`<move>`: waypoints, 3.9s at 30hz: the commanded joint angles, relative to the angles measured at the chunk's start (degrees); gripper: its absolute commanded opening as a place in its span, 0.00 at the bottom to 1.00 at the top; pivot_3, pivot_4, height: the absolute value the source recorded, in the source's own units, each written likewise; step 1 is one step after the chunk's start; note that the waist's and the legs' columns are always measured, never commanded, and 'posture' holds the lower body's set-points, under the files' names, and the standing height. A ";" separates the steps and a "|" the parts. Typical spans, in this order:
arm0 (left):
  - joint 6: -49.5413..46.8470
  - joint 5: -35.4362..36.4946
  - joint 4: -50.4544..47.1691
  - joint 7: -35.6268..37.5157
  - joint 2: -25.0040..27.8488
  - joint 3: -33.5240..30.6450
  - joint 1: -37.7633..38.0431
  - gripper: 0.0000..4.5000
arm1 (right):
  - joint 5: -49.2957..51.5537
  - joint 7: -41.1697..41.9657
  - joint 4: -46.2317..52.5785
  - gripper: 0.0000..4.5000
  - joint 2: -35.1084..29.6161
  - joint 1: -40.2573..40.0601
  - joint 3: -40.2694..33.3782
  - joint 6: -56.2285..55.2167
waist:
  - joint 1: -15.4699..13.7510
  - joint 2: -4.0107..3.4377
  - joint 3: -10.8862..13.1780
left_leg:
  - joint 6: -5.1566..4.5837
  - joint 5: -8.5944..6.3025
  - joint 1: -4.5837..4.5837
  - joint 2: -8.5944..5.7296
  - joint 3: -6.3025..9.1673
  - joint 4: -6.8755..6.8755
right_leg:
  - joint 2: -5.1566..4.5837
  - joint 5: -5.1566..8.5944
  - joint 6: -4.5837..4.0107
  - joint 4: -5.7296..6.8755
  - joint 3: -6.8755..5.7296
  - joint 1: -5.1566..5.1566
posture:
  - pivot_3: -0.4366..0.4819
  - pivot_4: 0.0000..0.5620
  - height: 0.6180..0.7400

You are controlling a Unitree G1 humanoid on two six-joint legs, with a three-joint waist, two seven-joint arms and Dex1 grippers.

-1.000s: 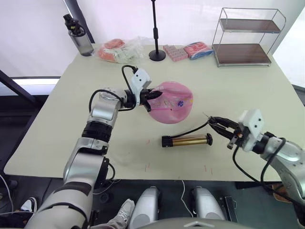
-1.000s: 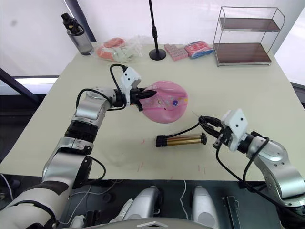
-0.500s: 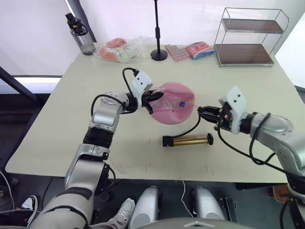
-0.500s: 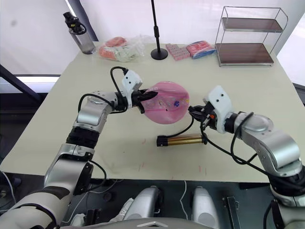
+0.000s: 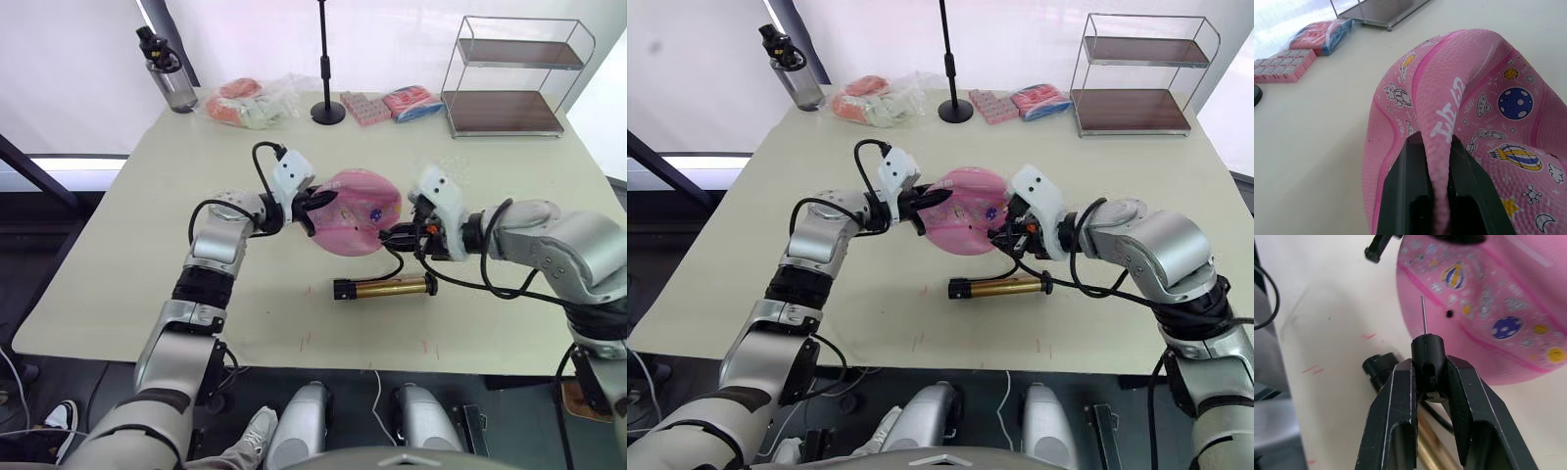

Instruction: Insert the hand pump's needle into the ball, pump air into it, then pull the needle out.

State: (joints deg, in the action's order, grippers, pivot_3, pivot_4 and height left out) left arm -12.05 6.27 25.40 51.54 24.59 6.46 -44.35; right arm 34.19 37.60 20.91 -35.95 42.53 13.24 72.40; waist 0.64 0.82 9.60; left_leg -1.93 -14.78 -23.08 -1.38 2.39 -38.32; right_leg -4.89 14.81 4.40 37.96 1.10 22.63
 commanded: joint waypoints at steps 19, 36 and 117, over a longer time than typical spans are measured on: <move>1.41 -0.45 -1.00 0.89 -1.07 0.66 1.89 0.00 | -5.28 0.04 -15.20 0.08 7.28 9.90 6.40 4.29 | 0.05 -0.02 -0.01 | 0.02 0.01 -0.08 -0.12 0.23 -0.01 | -0.04 0.00 0.00 0.01 -0.15 0.03 | 0.48 0.27 0.96; 1.39 -0.50 -1.38 0.77 -1.16 0.69 1.97 0.00 | -8.62 -0.23 -19.53 0.08 8.87 10.12 7.57 4.23 | 0.22 -0.03 -0.03 | 0.02 0.01 -0.06 -0.12 0.26 0.00 | -0.03 0.00 -0.01 0.03 -0.16 0.02 | 0.48 0.27 0.96; 1.53 -0.84 -1.09 0.60 -3.11 0.95 4.47 0.00 | -13.00 1.57 -21.45 0.08 11.89 12.69 12.11 3.31 | 0.40 -0.09 -0.11 | 0.02 0.01 0.09 -0.10 0.30 0.03 | -0.02 0.00 -0.01 0.03 -0.17 -0.04 | 0.48 0.27 0.96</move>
State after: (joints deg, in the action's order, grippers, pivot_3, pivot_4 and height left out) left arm -9.84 5.72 24.21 50.98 23.07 4.80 -41.34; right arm 21.42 38.85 -0.06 -24.65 54.87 23.64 76.98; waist 1.05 0.73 9.50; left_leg -1.90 -14.77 -22.98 -1.48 2.69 -38.29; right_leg -4.90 14.80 4.39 37.99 0.93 22.59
